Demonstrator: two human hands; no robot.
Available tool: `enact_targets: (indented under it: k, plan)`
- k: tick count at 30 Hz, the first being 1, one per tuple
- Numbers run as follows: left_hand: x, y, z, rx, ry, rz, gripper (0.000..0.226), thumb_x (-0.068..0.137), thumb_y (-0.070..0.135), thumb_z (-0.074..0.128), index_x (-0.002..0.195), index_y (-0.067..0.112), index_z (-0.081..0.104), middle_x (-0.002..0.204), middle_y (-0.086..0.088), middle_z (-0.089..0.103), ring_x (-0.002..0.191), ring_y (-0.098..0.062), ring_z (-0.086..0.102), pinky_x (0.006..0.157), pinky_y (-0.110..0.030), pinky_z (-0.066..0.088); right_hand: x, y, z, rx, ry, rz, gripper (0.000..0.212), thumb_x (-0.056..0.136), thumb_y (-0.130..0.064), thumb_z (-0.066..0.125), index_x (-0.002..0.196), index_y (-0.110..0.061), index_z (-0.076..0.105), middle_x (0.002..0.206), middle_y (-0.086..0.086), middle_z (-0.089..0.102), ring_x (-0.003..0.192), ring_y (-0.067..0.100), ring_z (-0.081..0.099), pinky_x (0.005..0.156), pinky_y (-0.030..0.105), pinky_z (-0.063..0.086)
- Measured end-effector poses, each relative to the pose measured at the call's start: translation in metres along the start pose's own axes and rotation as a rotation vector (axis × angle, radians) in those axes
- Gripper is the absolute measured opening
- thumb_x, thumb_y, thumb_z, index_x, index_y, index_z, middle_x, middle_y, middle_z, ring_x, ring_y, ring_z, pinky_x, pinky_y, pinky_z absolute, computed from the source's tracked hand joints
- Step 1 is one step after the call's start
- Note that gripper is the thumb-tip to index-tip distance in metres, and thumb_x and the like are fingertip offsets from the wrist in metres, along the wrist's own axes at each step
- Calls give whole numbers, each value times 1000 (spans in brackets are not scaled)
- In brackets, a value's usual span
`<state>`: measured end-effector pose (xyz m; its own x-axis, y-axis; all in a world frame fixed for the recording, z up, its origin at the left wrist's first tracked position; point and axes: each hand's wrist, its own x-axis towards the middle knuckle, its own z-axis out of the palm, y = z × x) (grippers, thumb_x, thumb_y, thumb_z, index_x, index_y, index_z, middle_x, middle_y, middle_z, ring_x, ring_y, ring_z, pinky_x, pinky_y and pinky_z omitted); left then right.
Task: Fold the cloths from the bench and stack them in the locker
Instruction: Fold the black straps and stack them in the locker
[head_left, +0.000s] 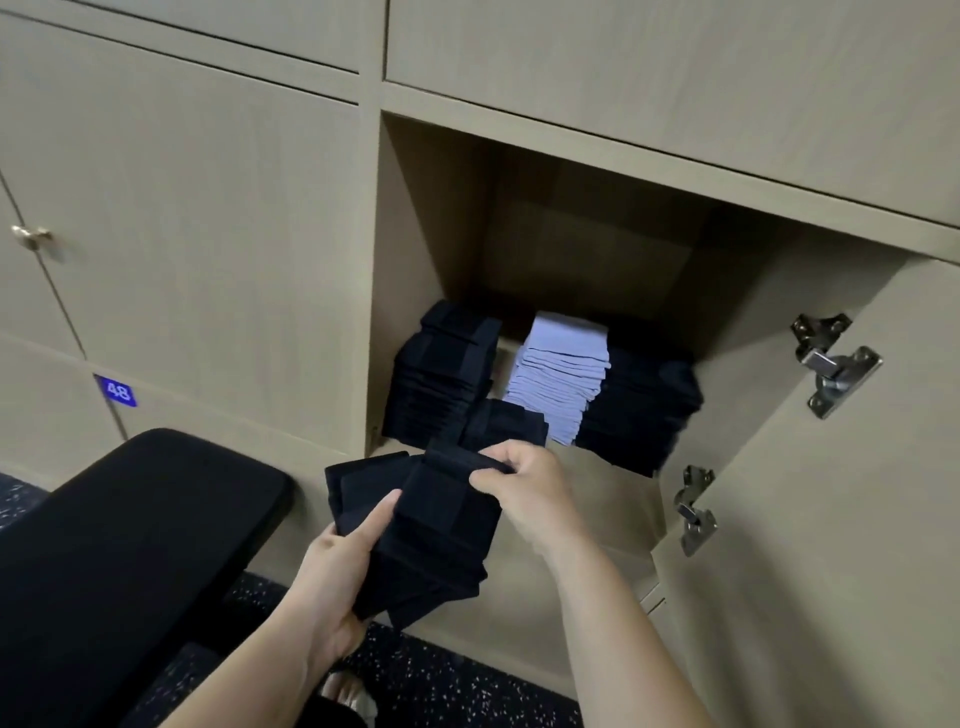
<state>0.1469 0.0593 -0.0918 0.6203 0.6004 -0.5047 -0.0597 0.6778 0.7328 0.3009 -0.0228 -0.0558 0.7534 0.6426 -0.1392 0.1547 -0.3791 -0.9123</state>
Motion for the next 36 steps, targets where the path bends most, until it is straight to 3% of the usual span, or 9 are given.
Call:
enact_targets:
  k: [4,9,14,17,19,25,29,32,36]
  plan:
    - [16,0,3,-14,15,3,46,77,31,77,116,10,65,100,-15,75,91,-35,72,84,-49,56,17,8,-27,112,46,32,11,86,-5,63,92,-14,66,86,-3,69,72,6,61,59,16,43]
    - [29,-2,5,-12,39,7,54,66,33,79,112,11,65,100,-15,75,93,-38,71,87,-57,54,55,26,-46,566,462,168,14,87,3,63,83,-10,62,90,8,64,58,14,51,41,14,42]
    - [38,-2,5,-10,28,-8,52,67,34,79,112,11,66,99,-16,75,90,-39,72,79,-55,57,99,33,-39,806,617,277,16,86,5,65,96,-6,57,103,12,62,68,16,57,45,16,49]
    - [43,0,2,-20,19,-11,45,74,32,77,112,10,66,98,-16,75,84,-39,73,62,-47,59,116,32,-31,824,603,298,20,86,6,65,100,-5,55,95,6,58,67,17,56,49,16,51]
    - [46,1,0,-28,23,-13,46,74,32,77,112,9,66,97,-17,75,83,-39,73,61,-47,58,125,33,-25,829,585,310,21,86,7,65,101,-4,54,84,-1,54,66,16,55,55,19,51]
    - [51,0,-3,-39,35,-26,57,66,33,79,114,6,64,99,-19,74,86,-41,72,66,-50,58,137,51,-9,645,628,282,12,85,3,67,90,-4,60,84,6,63,63,16,60,45,15,50]
    - [50,0,-3,-34,40,-30,60,64,33,80,115,5,64,98,-19,74,87,-40,72,70,-51,58,138,65,-10,144,613,202,13,83,-14,71,95,-10,66,86,5,69,73,23,66,68,33,56]
    - [47,0,-4,-39,36,-27,59,66,33,79,116,6,64,100,-19,74,89,-40,72,70,-52,58,136,68,-12,-169,579,184,19,83,-26,69,97,-15,63,97,5,66,81,25,64,66,29,47]
    - [40,0,-4,-45,23,-18,55,69,32,79,116,7,64,99,-18,74,87,-39,72,65,-49,58,130,66,-14,-259,506,194,29,85,-32,66,107,-13,61,107,7,66,90,27,63,72,32,49]
